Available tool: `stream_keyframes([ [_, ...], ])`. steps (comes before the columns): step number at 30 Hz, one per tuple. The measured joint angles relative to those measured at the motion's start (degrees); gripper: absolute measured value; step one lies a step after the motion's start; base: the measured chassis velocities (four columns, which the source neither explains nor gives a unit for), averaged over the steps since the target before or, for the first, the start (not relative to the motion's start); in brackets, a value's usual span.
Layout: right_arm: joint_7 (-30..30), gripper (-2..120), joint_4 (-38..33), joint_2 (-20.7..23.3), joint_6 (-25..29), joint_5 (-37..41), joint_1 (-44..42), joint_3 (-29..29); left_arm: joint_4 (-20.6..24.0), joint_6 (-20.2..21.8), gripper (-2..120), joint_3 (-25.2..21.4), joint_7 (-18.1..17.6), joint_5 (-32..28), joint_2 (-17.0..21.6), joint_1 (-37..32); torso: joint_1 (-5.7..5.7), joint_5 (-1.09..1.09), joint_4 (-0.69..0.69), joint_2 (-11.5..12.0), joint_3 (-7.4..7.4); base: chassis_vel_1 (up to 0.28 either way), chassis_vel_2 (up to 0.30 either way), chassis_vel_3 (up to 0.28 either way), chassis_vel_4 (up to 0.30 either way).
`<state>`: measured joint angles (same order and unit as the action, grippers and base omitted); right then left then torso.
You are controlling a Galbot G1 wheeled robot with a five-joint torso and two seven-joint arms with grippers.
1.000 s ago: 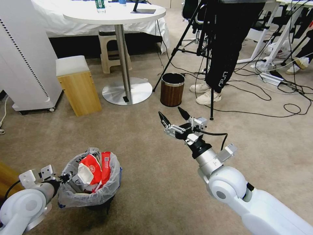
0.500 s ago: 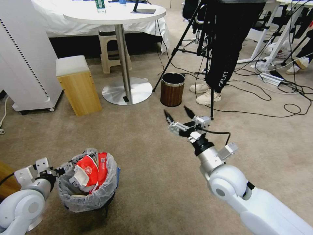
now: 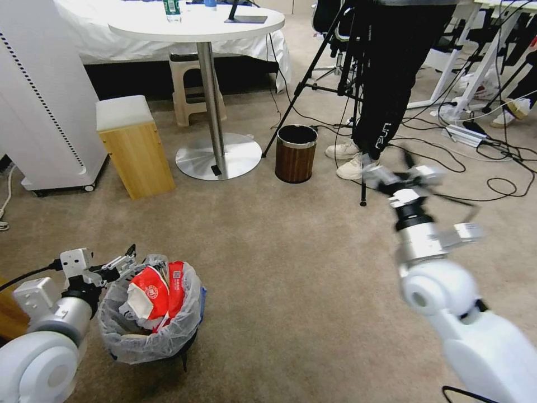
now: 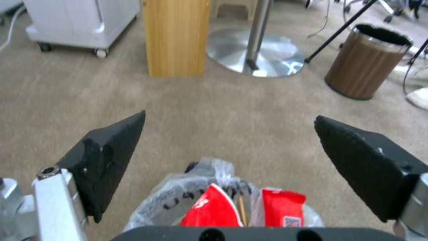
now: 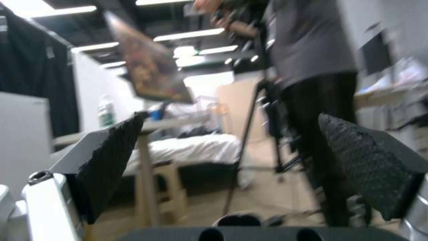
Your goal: Pick up the trash bin and place the garbage on the floor into it.
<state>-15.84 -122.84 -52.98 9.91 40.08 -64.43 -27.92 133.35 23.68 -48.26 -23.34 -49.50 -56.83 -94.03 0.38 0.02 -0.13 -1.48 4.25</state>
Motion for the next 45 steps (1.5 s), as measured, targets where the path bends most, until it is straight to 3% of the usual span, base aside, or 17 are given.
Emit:
stream_keyframes([
  [7,0.48,100,-4.03,-1.69,0.57,-2.98,-9.58,-12.07,3.33,-0.43,100,-0.04,0.09,2.15,-0.71,-2.19,0.00,-0.01,-0.01,0.00,0.00,0.000,0.000,0.000,0.000],
  [17,0.26,100,-6.48,-6.59,1.93,-8.11,-18.40,-17.75,3.73,-1.86,100,1.03,1.32,8.04,-2.17,-3.77,0.00,-0.01,0.00,0.00,0.00,0.000,0.000,0.000,0.000],
  [19,-0.28,100,-7.03,-9.10,1.90,-9.61,-20.67,-18.80,2.14,-4.09,100,1.66,2.58,9.47,-2.87,-3.50,0.00,-0.03,0.01,0.00,0.00,0.000,0.000,0.000,0.000],
  [24,-0.35,100,-7.24,-12.67,2.90,-11.03,-23.67,-19.50,-0.76,-8.22,100,2.51,5.40,10.77,-3.15,-2.39,0.00,-0.03,0.00,0.00,0.00,0.000,0.000,0.000,0.000],
  [30,-0.05,100,-6.72,-18.08,4.71,-11.57,-27.33,-19.05,-7.57,-15.26,100,3.66,13.94,11.59,-2.67,0.15,0.00,-0.03,0.00,0.00,0.00,0.000,0.000,0.000,0.000],
  [35,0.19,100,-5.50,-20.46,5.34,-12.78,-29.01,-18.04,-11.72,-18.99,100,4.22,17.63,11.84,-3.12,1.00,0.00,-0.04,0.00,0.00,0.00,0.000,0.000,0.000,0.000],
  [45,0.95,100,-1.65,-23.77,6.24,-16.08,-28.55,-13.95,-13.13,-20.24,100,4.37,19.28,11.88,-2.09,0.66,0.00,-0.03,0.00,0.00,0.00,0.000,0.000,0.000,0.000],
])
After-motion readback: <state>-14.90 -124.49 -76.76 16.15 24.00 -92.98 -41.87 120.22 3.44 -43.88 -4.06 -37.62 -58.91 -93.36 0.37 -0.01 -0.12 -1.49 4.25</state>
